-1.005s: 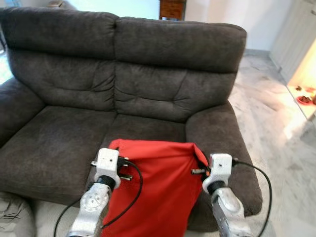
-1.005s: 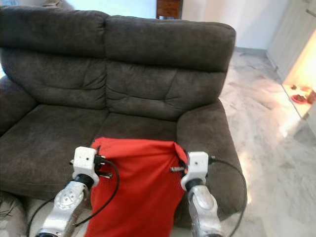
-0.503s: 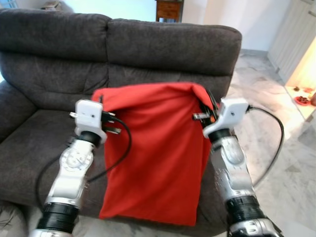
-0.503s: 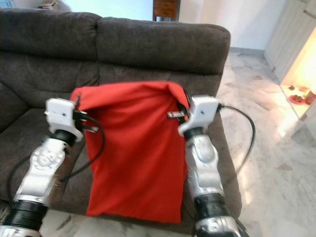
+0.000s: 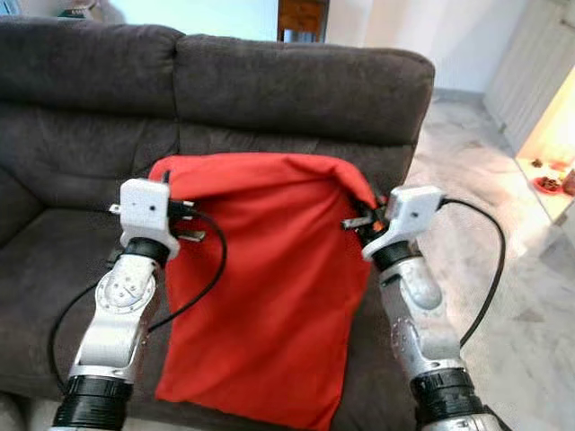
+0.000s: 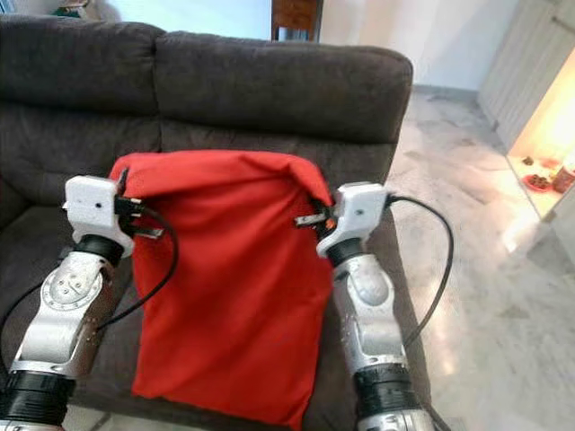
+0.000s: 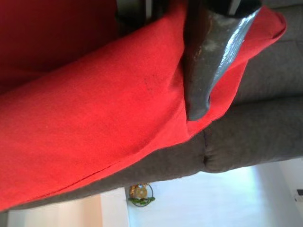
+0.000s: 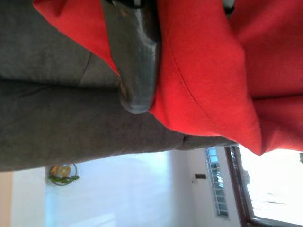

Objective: Move the pillow to the sofa from floor

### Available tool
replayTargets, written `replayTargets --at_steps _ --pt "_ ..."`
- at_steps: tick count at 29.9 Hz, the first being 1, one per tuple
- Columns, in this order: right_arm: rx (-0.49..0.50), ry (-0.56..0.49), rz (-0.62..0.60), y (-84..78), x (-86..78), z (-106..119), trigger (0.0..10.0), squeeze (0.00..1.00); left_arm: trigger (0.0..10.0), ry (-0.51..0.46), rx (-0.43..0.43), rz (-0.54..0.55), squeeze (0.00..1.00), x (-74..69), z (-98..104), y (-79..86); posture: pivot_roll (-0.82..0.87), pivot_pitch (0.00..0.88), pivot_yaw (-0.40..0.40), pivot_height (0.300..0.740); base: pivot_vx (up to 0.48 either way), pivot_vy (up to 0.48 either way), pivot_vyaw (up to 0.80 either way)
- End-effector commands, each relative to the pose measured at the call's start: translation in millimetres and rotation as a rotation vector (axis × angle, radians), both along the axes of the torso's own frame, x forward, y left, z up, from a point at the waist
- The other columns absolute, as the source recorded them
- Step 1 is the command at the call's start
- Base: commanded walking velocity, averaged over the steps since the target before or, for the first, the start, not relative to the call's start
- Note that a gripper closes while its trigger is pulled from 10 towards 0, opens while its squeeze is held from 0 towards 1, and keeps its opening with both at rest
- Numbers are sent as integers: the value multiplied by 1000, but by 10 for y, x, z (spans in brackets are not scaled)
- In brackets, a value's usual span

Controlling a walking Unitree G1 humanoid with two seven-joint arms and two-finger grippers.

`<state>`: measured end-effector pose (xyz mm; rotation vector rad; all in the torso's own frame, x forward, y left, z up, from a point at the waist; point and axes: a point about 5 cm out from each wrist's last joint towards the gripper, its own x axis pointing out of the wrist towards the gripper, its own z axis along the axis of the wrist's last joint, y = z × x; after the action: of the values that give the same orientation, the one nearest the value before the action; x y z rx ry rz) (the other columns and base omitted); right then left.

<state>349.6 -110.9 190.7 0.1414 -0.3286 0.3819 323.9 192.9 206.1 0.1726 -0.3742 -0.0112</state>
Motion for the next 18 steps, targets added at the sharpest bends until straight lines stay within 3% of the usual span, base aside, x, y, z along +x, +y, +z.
replayTargets --at_steps 1,9,18 --pt "62 -22 -109 -296 -7 64 10000 0 10000 -38 -27 76 0 -42 78 134 63 49 -3 740 0 0 0" --pt "123 -138 -104 -292 -20 395 10000 0 10000 -81 -29 83 0 -38 241 167 63 48 -1 740 294 0 0" --pt "127 -155 -85 -259 -38 435 10000 0 10000 -92 -33 86 0 -43 259 157 62 49 -2 740 365 0 0"
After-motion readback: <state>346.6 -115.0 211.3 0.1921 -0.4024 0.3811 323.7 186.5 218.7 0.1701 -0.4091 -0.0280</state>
